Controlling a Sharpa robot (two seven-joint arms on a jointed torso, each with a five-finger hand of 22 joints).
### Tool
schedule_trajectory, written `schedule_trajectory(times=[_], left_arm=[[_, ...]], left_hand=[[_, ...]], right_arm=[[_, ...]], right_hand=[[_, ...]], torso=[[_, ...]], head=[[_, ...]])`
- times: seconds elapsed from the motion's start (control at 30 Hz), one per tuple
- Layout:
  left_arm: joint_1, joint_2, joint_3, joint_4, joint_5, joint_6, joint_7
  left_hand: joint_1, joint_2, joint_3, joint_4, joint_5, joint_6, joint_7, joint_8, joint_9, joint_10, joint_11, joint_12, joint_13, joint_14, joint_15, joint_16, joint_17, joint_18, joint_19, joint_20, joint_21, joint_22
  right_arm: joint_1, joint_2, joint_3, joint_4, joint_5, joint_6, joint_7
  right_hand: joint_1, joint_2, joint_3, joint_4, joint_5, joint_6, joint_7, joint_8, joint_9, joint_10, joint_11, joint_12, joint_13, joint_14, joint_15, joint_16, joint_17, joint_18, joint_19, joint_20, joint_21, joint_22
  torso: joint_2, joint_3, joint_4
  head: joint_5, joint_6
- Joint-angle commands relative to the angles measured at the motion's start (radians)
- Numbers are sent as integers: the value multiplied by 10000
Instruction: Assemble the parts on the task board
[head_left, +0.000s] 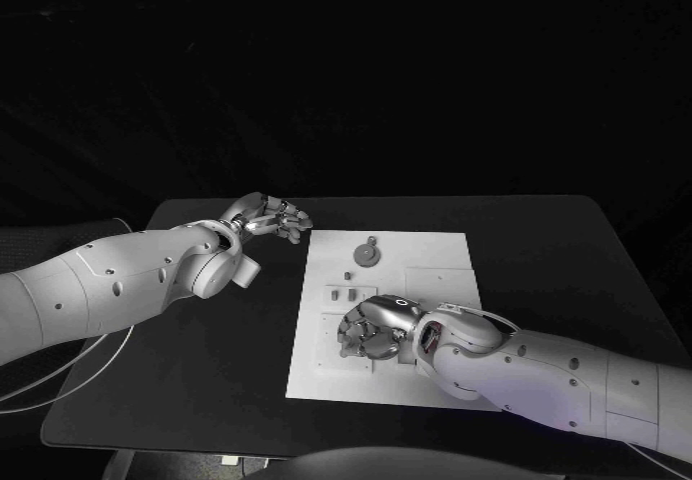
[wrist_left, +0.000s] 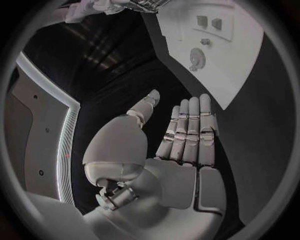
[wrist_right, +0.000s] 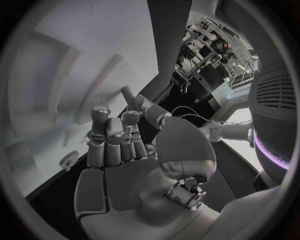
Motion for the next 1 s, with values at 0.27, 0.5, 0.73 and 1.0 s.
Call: schedule_trajectory(times=[0.27,0.5,0.73,1.0], left_arm=[[9,6,8,32,-23,146,37],[9,1,8,26,-23,153,29],[9,6,8,22,-23,167,25],[9,7,8,11,-23,204,-5]], left_hand=[[106,9,-77,13,-47,-59,23,-53,-9,-31,43,-71,-11,24,67,-59,22,196,20,45,-60,7],[105,10,-78,13,-48,-61,21,-53,-8,-35,45,-73,-12,22,68,-64,25,196,18,46,-62,7],[104,12,-79,14,-49,-63,20,-54,-8,-37,46,-75,-12,20,69,-67,28,195,17,47,-64,7],[101,9,-83,14,-53,-69,21,-55,-8,-48,50,-82,-15,14,72,-76,32,194,10,49,-70,6]], right_arm=[[-43,32,-38,-32,-187,171,-143],[-43,44,-37,-19,-198,131,-134],[-44,47,-36,49,-168,77,-121],[-44,-25,-33,177,-112,-17,-108]], right_hand=[[-17,90,77,12,49,491,386,117,133,30,-27,-48,12,28,-49,-20,5,160,8,-51,50,138],[-13,90,81,11,51,492,385,117,134,30,-28,-48,14,30,-50,-19,6,160,10,-53,52,139],[-9,95,84,10,52,494,384,119,135,32,-29,-48,15,31,-51,-18,7,160,11,-55,53,139],[-8,97,86,10,51,496,383,119,137,33,-30,-47,17,33,-52,-16,8,160,14,-57,55,140]], torso=[[1,1,2],[1,5,-1],[4,6,1],[2,1,5]], head=[[-10,-2],[-21,2],[-26,4],[-32,19]])
